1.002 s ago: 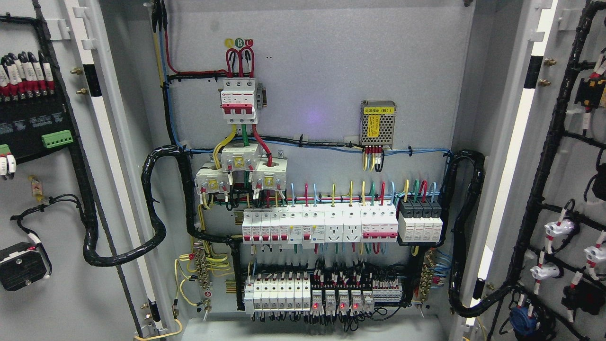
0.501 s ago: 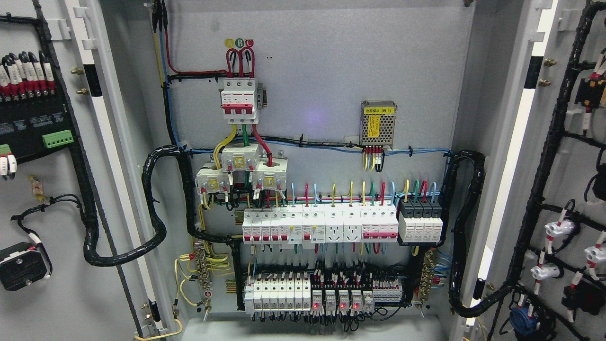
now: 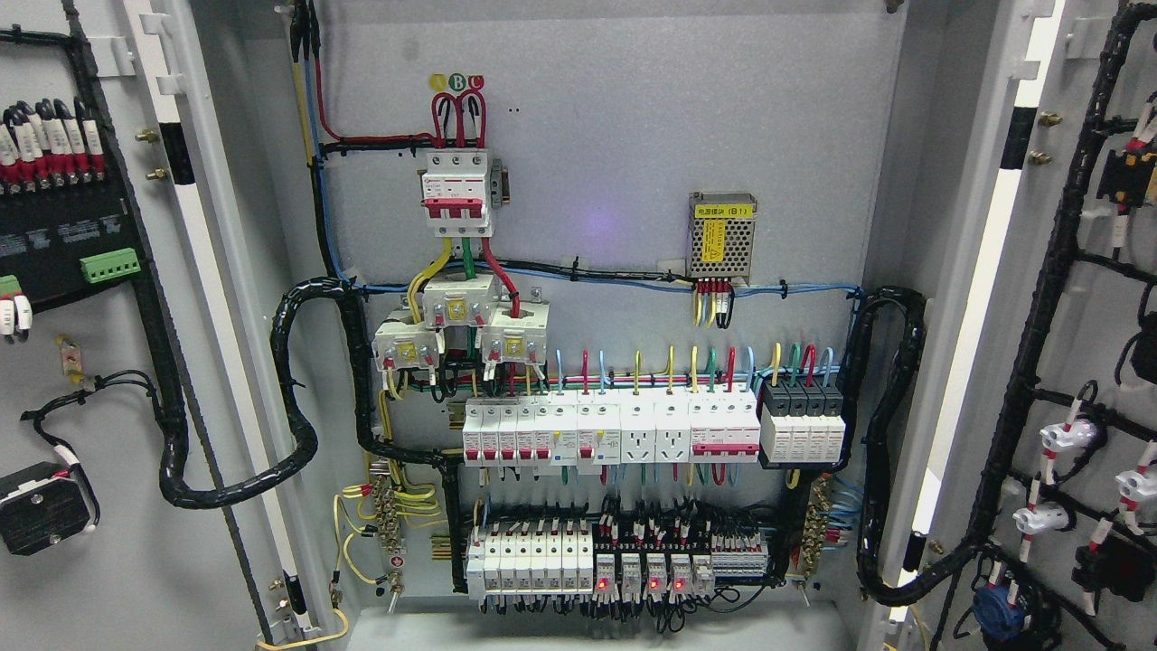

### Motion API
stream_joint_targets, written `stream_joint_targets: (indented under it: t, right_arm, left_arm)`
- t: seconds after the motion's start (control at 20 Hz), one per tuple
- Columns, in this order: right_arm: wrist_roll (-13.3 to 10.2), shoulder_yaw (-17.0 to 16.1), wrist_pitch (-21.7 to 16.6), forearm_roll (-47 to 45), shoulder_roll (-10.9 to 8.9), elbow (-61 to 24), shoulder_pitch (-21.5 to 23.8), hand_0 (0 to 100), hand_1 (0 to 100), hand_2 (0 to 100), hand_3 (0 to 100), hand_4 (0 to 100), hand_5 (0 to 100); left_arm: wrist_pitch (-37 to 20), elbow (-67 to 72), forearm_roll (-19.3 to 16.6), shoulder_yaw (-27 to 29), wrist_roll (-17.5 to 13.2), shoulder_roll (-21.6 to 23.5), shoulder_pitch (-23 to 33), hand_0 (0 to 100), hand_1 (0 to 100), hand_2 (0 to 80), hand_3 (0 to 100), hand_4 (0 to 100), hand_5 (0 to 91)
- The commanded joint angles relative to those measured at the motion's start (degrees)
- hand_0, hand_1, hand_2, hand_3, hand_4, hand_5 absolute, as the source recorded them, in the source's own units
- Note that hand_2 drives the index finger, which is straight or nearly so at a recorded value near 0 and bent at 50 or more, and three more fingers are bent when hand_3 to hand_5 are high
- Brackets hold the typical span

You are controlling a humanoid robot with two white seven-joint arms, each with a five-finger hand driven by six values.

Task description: Open door with both hands

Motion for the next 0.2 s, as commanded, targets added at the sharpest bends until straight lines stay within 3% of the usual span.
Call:
stream_joint_targets:
  t: [0.0,0.15]
  right_arm:
    - [-2.55,0.14,1.01,1.74,2.25,4.6,-1.65,19,0,0,0,0,0]
    - [-2.55,0.32,1.8,2.44,2.51,4.77,-2.53,19,0,0,0,0,0]
  left_arm:
    - [0.2,5.22,0.07,0.06,2.13,0.21,-0.91,0,0,0.0,0,0,0.0]
    - [0.2,5.13,-0.54,0.06,2.22,-0.05,-0.91,0,0,0.0,0,0,0.0]
